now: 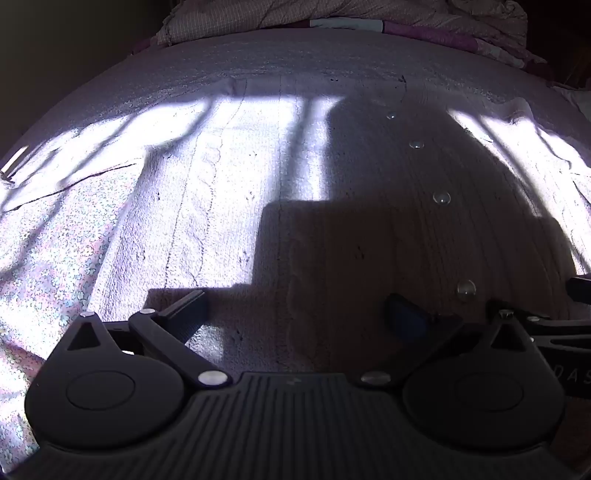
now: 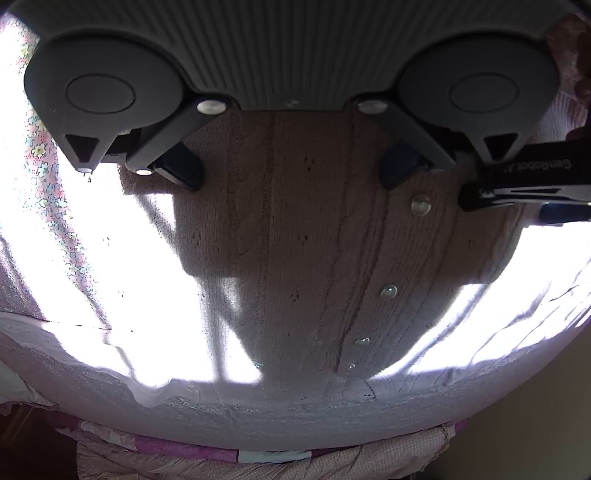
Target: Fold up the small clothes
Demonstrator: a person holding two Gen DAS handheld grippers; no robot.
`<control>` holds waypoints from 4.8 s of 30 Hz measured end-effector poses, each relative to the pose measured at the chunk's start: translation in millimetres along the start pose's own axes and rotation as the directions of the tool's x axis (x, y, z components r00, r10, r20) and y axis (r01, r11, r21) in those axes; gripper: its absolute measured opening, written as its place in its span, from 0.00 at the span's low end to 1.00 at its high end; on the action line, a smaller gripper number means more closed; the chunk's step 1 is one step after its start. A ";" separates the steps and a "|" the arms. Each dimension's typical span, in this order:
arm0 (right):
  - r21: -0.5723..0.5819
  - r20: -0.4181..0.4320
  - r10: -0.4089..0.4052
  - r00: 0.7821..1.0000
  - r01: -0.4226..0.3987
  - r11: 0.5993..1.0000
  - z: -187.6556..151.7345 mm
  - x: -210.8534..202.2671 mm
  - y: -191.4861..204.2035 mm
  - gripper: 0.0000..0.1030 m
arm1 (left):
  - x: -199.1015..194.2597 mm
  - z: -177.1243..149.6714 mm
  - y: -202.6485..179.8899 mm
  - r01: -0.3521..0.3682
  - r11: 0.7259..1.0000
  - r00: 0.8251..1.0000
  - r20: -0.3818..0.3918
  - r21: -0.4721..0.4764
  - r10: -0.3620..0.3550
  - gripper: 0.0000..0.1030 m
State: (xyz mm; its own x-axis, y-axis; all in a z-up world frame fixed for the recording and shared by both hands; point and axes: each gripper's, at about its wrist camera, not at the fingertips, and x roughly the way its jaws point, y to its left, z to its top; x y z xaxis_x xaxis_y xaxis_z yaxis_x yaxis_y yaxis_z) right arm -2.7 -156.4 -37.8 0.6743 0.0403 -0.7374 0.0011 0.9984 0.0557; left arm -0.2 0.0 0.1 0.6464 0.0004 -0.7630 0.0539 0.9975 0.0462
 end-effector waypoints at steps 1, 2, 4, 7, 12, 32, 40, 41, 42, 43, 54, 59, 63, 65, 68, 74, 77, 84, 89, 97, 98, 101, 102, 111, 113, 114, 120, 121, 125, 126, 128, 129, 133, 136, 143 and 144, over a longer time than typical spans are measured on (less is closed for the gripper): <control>0.000 0.001 0.000 1.000 0.000 1.000 0.0 -0.1 0.1 1.00 | 0.0 0.1 0.1 0.000 1.000 1.000 0.000 -0.001 0.000 1.00; 0.002 0.002 0.002 1.000 -0.002 1.000 -0.1 -0.1 0.0 1.00 | 0.0 0.0 -0.1 -0.002 1.000 1.000 0.001 0.001 0.002 1.00; 0.003 0.002 0.002 1.000 -0.002 1.000 -0.2 -0.1 0.0 1.00 | 0.1 0.0 -0.1 -0.002 1.000 1.000 0.001 -0.001 0.002 1.00; 0.003 0.002 0.002 1.000 -0.002 1.000 -0.4 -0.1 0.0 1.00 | 0.6 0.7 0.2 -0.001 1.000 1.000 -0.001 -0.002 0.001 1.00; 0.002 0.000 0.001 1.000 -0.001 1.000 -0.2 0.0 0.0 1.00 | 0.3 1.6 0.2 -0.001 1.000 1.000 0.000 0.000 0.001 1.00; 0.001 0.002 -0.002 1.000 0.002 1.000 0.0 -0.1 0.2 1.00 | -1.8 3.4 0.2 -0.004 1.000 1.000 0.011 0.000 0.004 1.00; 0.000 0.003 -0.002 1.000 0.002 1.000 -0.3 -0.3 0.4 1.00 | -1.5 3.0 0.1 -0.004 1.000 1.000 0.013 0.001 0.004 1.00; 0.000 0.003 -0.002 1.000 0.002 1.000 -0.5 -0.4 0.4 1.00 | -1.9 2.7 0.5 -0.004 1.000 1.000 0.013 0.001 0.004 1.00; 0.000 0.003 -0.002 1.000 0.002 1.000 -0.6 -0.4 0.5 1.00 | -1.7 2.9 0.7 -0.004 1.000 1.000 0.013 0.000 0.004 1.00; 0.000 0.003 -0.002 1.000 0.002 1.000 -0.5 -0.4 0.4 1.00 | -1.6 3.1 0.8 -0.004 1.000 1.000 0.013 0.000 0.004 1.00; 0.000 0.001 -0.002 1.000 0.002 1.000 0.6 -3.3 0.5 1.00 | -1.8 1.8 0.6 -0.004 1.000 1.000 0.015 0.001 0.004 1.00; 0.000 0.001 -0.002 1.000 0.002 1.000 0.4 -3.0 0.5 1.00 | -1.7 1.5 0.5 -0.005 1.000 1.000 0.016 0.001 0.005 1.00; 0.000 0.001 -0.002 1.000 0.002 1.000 0.1 -2.9 0.6 1.00 | -1.5 1.3 0.0 -0.005 1.000 1.000 0.016 0.002 0.005 1.00; -0.001 0.001 -0.002 1.000 0.002 1.000 0.3 -3.1 0.6 1.00 | -1.2 1.2 -0.1 -0.006 1.000 1.000 0.015 0.002 0.006 1.00; -0.001 0.002 -0.002 1.000 0.002 1.000 -0.1 -3.1 0.7 1.00 | -1.1 0.7 -0.1 -0.006 1.000 1.000 0.016 0.002 0.006 1.00; 0.003 0.006 0.001 1.000 -0.001 1.000 -1.3 -1.8 -0.3 1.00 | -0.9 0.8 -0.7 -0.006 1.000 1.000 0.017 0.006 0.005 1.00; -0.001 0.004 0.002 1.000 -0.002 1.000 -1.5 -1.3 -0.1 1.00 | -0.4 1.1 -0.3 -0.005 1.000 1.000 0.015 0.004 0.005 1.00; -0.006 -0.009 0.010 1.000 -0.010 1.000 -1.2 -0.8 -0.5 1.00 | -1.7 -0.9 0.0 -0.004 1.000 1.000 0.023 0.009 0.004 1.00; -0.007 -0.012 0.018 1.000 -0.018 1.000 -0.3 -1.0 -1.5 1.00 | -2.6 8.6 2.4 0.014 1.000 1.000 -0.010 0.003 -0.014 1.00; 0.062 -0.009 0.123 0.992 -0.122 0.991 18.6 -14.8 -24.2 1.00 | -15.8 39.6 14.2 0.025 1.000 0.999 0.023 -0.009 -0.024 1.00; 0.083 0.006 0.133 0.991 -0.133 0.988 24.5 -18.1 -31.5 1.00 | -15.6 46.1 16.6 0.032 0.999 0.999 0.023 -0.020 -0.031 1.00; 0.111 0.045 0.146 0.988 -0.150 0.982 40.7 -23.6 -51.0 1.00 | -13.9 60.5 17.2 0.029 0.999 0.999 0.024 -0.035 -0.029 1.00; 0.119 0.057 0.143 0.988 -0.149 0.982 47.4 -24.3 -59.7 1.00 | -11.4 65.9 15.9 0.024 0.999 0.999 0.021 -0.035 -0.023 1.00; 0.237 0.139 0.010 0.990 -0.043 0.971 90.8 -5.7 -151.8 1.00 | 12.9 81.7 0.2 0.014 0.998 0.999 -0.035 -0.054 -0.015 1.00; 0.263 0.150 -0.021 0.988 -0.019 0.965 95.3 2.5 -174.7 1.00 | 19.2 83.6 -3.1 0.014 0.998 0.999 -0.050 -0.062 -0.017 1.00; 0.280 0.152 -0.039 0.988 -0.005 0.960 96.5 4.3 -182.6 1.00 | 22.8 85.0 -4.9 0.012 0.998 0.998 -0.057 -0.066 -0.015 1.00; 0.372 0.149 -0.112 0.982 0.049 0.927 106.3 35.4 -240.5 1.00 | 43.6 85.6 -11.7 -0.017 0.997 0.993 -0.116 -0.081 0.007 1.00; 0.387 0.144 -0.128 0.981 0.063 0.920 107.0 41.1 -248.9 1.00 | 45.8 84.3 -11.6 -0.026 0.996 0.993 -0.118 -0.087 0.015 1.00; 0.454 0.122 -0.183 0.976 0.109 0.884 108.6 66.1 -284.1 1.00 | 50.4 84.3 -17.4 -0.055 0.996 0.992 -0.115 -0.073 0.046 1.00; 0.490 0.122 -0.188 0.975 0.105 0.865 107.9 71.1 -295.1 1.00 | 51.5 84.7 -18.4 -0.059 0.996 0.992 -0.116 -0.069 0.050 1.00; 0.531 0.147 -0.172 0.974 0.069 0.845 107.4 78.8 -311.0 1.00 | 52.6 85.3 -20.4 -0.063 0.996 0.991 -0.118 -0.063 0.055 1.00; 0.535 0.167 -0.163 0.972 0.050 0.844 110.9 83.1 -316.5 1.00 | 53.1 85.0 -20.7 -0.064 0.996 0.991 -0.118 -0.062 0.057 1.00; 0.530 0.199 -0.166 0.966 0.036 0.847 122.2 98.2 -334.9 1.00 | 56.0 85.0 -22.0 -0.074 0.996 0.991 -0.119 -0.059 0.066 1.00; 0.537 0.224 -0.186 0.957 0.039 0.843 129.7 105.5 -347.5 0.97 | 56.5 84.2 -23.9 -0.081 0.995 0.991 -0.115 -0.060 0.073 1.00; 0.617 0.240 -0.237 0.941 0.040 0.786 126.5 93.5 -371.1 0.12 | 47.6 79.6 -30.3 -0.068 0.997 0.993 -0.095 -0.030 0.065 1.00; 0.622 0.266 -0.232 0.936 0.018 0.783 123.7 85.0 -372.6 0.12 | 46.3 79.4 -29.9 -0.063 0.998 0.994 -0.094 -0.027 0.060 1.00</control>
State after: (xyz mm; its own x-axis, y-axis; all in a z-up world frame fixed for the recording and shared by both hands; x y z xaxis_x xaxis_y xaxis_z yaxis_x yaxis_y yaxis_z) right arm 145.4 -529.8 -38.0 0.8269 -0.2042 -0.5240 0.4720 0.7586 0.4491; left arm 88.6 -35.4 14.6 0.5738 0.0673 -0.8162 -0.0076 0.9970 0.0769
